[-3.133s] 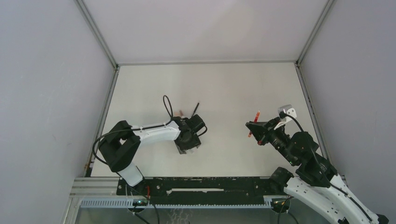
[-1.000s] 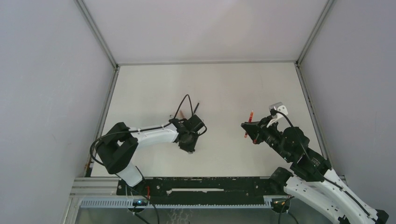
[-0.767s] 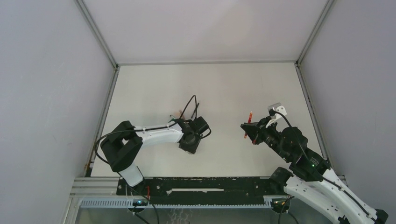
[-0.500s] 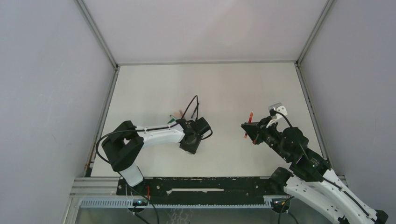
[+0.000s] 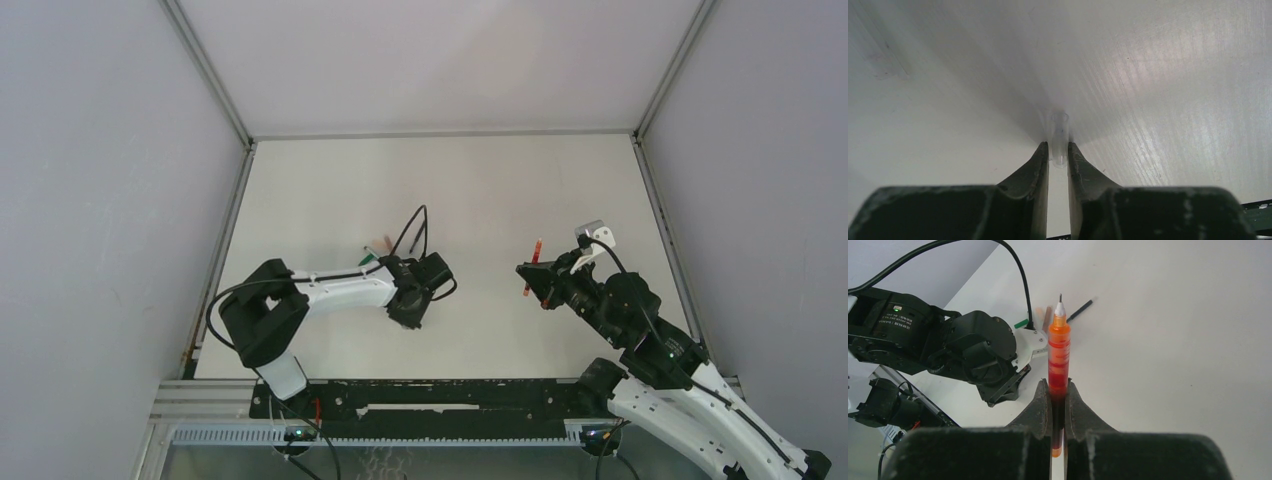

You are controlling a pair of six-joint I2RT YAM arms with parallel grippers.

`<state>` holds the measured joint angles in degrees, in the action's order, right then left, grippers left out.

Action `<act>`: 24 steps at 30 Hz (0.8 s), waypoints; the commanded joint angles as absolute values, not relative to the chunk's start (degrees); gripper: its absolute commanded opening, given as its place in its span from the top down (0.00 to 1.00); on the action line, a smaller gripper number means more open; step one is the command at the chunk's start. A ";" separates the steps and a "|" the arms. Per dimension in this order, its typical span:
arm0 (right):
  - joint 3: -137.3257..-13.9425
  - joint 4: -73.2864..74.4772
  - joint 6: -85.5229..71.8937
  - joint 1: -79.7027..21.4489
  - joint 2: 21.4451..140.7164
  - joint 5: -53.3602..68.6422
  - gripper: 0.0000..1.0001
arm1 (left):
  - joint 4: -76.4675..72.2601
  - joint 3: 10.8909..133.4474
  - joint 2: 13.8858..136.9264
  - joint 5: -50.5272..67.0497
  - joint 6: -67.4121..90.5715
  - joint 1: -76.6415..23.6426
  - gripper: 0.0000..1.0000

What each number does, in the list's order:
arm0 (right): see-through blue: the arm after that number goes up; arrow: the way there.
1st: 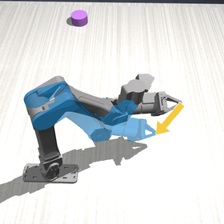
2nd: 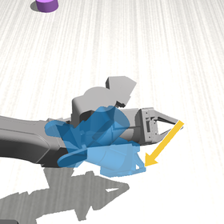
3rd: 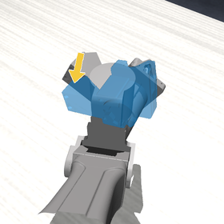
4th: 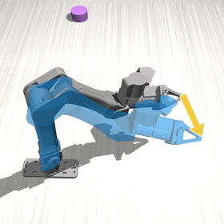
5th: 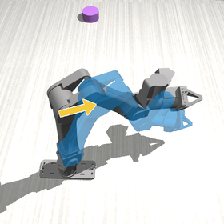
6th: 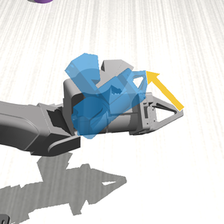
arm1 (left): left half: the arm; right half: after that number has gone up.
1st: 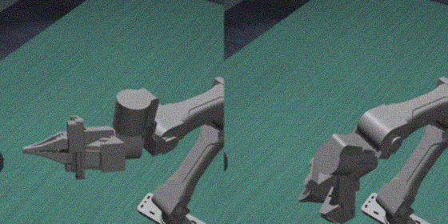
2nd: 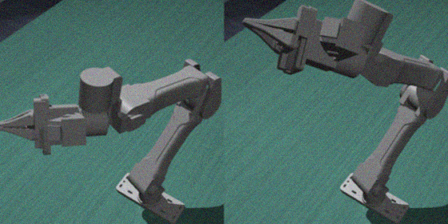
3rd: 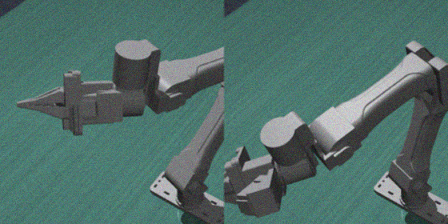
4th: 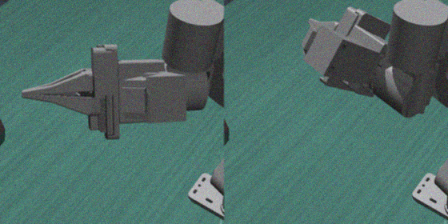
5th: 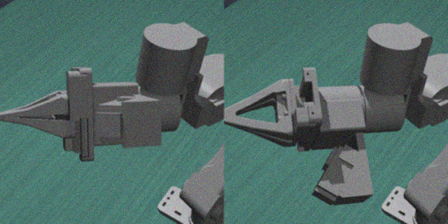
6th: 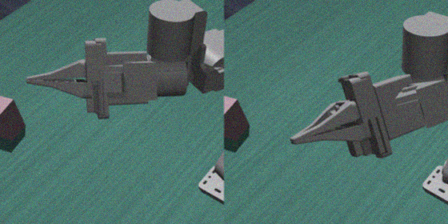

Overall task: Insert the pens into the pen caps
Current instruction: Adjust the pen cap at the center of the board.

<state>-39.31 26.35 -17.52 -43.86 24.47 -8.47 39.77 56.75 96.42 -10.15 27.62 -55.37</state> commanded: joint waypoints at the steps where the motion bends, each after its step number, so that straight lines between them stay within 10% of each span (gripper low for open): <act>1: -39.55 23.65 -18.61 -43.42 24.17 -8.35 1.00 | 36.84 55.33 93.32 -8.85 25.78 -55.28 0.78; 12: -39.55 23.87 -18.38 -43.42 23.99 -8.26 1.00 | 36.98 54.18 91.87 -7.46 21.44 -55.28 0.75; 24: -39.55 24.58 -18.20 -43.33 23.34 -8.35 1.00 | 41.44 54.42 93.96 -12.06 20.63 -55.24 0.40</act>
